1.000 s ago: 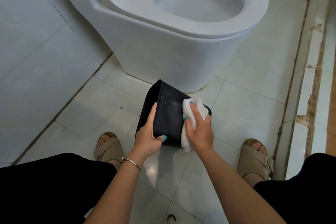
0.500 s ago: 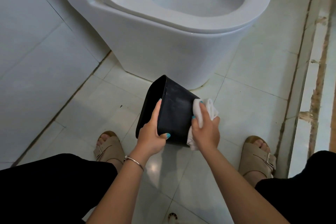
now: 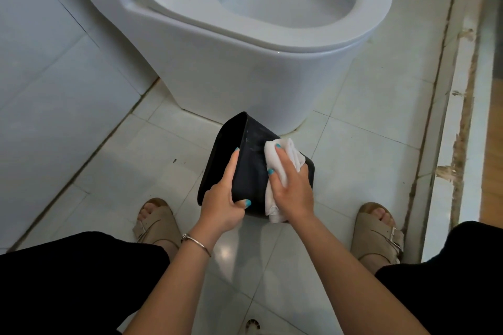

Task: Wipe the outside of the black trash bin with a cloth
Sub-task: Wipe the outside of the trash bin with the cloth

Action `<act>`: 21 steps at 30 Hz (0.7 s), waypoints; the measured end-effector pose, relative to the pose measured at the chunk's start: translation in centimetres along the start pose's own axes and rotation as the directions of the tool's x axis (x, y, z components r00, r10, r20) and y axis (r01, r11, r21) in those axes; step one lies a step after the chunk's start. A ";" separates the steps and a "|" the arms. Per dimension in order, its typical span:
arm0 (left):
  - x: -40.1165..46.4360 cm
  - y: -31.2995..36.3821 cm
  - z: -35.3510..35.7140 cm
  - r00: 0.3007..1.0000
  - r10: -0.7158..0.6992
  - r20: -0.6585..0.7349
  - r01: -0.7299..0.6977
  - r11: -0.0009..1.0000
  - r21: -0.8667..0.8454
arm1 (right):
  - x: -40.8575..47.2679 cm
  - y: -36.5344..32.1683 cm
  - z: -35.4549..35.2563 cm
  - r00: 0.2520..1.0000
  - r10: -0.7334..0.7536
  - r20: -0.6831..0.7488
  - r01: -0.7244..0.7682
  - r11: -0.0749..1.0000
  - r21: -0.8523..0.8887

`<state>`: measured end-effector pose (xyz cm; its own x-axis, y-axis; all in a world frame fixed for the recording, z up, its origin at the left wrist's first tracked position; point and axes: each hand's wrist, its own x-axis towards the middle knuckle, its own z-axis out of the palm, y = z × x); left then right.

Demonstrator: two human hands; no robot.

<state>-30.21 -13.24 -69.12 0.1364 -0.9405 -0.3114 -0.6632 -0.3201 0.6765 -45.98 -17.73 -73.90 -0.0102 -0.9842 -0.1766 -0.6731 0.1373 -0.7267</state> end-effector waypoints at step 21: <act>5.2 3.5 -1.3 0.975 0.075 0.209 -0.054 0.993 -0.105 | -0.2 5.1 -0.9 0.963 0.264 -0.052 -0.259 0.962 0.087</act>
<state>-30.87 -19.42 -67.46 -0.0705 -0.9171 -0.3924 -0.5885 -0.2793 0.7587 -50.12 -16.98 -76.95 -0.2258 -0.9175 -0.3274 -0.5804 0.3966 -0.7112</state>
